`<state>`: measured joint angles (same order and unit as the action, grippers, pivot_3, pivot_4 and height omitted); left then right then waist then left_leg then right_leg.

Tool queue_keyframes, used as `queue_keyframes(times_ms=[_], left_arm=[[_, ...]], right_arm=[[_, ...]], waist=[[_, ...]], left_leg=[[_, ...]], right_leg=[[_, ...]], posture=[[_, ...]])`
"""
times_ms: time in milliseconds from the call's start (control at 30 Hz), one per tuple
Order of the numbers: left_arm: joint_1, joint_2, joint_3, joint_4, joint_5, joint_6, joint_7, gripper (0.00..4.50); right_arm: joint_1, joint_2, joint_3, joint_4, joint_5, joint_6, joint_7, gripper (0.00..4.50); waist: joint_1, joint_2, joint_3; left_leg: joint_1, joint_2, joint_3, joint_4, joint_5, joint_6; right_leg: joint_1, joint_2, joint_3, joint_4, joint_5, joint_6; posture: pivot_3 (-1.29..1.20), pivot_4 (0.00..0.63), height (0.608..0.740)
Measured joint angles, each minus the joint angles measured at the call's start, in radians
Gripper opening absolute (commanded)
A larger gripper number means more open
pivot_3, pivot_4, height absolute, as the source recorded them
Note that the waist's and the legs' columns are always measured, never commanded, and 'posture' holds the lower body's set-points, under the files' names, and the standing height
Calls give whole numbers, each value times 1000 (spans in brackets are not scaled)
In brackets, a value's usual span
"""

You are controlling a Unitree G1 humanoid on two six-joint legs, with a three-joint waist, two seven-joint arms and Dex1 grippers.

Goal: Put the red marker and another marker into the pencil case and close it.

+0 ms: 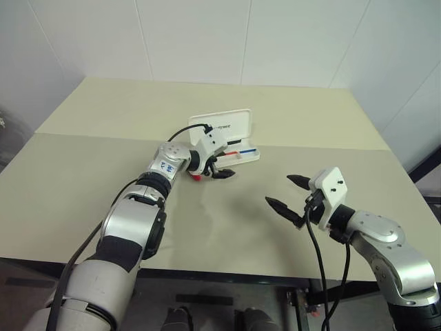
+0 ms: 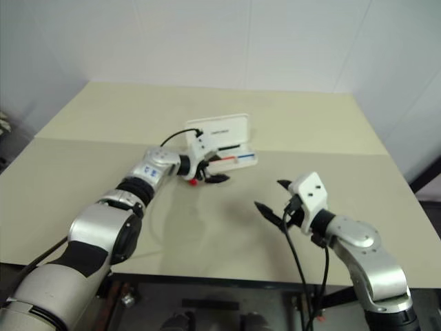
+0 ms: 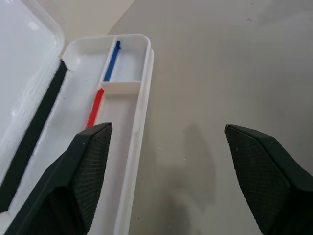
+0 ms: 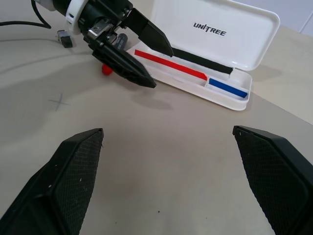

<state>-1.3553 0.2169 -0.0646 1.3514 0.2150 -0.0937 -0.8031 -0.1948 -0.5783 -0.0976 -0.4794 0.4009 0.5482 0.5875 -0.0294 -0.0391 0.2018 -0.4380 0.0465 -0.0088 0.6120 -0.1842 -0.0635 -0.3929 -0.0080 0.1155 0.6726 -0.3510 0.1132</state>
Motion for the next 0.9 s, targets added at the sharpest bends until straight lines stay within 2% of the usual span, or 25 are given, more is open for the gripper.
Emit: queue_keyframes(times_ms=[900], left_arm=[[-13, -5, -68, 33, 104, 187, 119, 3847]], right_arm=[[14, -1, -29, -27, 2, 21, -12, 4500]], waist=[[-1, 0, 0]], left_leg=[[0, 0, 0, 0, 0, 0]], right_leg=[[0, 0, 0, 0, 0, 0]], posture=[[0, 150, 740]])
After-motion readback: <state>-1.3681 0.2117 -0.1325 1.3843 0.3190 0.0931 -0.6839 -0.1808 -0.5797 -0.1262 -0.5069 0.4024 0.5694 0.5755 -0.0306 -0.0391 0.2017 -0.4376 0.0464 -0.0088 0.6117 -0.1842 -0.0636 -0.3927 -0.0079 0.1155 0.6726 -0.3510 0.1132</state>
